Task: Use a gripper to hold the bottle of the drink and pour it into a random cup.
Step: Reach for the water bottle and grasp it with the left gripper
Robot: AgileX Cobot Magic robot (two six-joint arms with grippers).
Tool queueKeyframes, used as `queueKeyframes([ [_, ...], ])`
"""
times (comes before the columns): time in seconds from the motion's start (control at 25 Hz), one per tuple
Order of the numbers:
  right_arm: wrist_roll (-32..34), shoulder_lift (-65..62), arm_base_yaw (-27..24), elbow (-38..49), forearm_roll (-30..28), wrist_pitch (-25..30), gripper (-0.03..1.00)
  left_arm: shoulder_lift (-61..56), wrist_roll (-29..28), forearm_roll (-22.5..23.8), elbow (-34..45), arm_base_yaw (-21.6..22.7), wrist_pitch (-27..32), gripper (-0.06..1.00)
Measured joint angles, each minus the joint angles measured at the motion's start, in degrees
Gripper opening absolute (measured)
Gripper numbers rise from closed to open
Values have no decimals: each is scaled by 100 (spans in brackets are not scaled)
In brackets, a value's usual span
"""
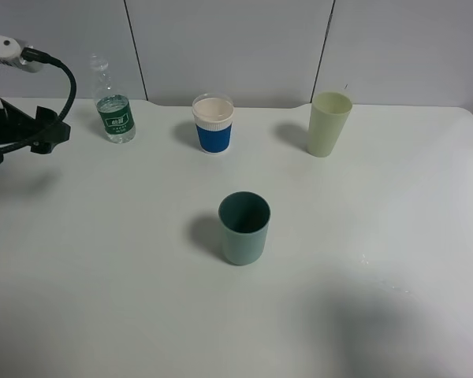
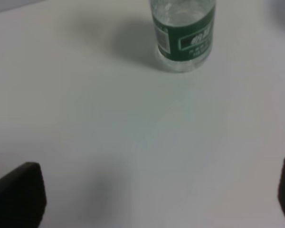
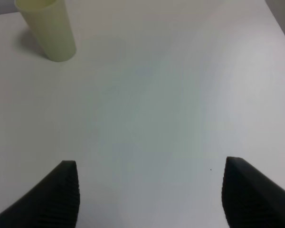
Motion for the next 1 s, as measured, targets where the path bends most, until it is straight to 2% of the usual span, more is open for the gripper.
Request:
queueKeyframes([
  [0.2, 0, 0, 0, 0, 0, 0, 63, 538, -41, -6, 0, 0, -563, 99],
  [0.48, 0, 0, 0, 0, 0, 0, 63, 1200, -142, 15, -1, 0, -1735, 99],
  [0.84, 0, 0, 0, 0, 0, 0, 63, 1963, -995, 969, -12, 0, -2765, 99],
  [1.0, 0, 0, 0, 0, 0, 0, 63, 2302, -1292, 1122, -12, 0, -3364, 99],
])
